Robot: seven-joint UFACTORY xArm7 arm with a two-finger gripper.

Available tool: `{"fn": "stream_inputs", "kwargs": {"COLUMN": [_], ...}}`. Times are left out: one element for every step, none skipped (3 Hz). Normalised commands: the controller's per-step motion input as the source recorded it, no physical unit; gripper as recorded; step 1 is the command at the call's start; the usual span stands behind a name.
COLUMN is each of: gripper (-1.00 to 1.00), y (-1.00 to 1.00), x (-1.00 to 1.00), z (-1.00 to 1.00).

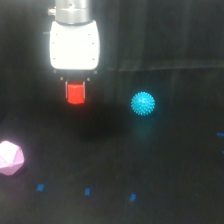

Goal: Pick up the red object from the table

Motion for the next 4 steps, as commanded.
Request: {"fn": "stream_inputs", "kwargs": {"gripper": [-0.98, -1.00, -0.67, -0.84], "y": [0.43, -0.40, 0.17, -1.00], "x": [0.01, -0.08, -0.06, -0.44], "z": [-0.09, 0.52, 0.13, -0.10]}}
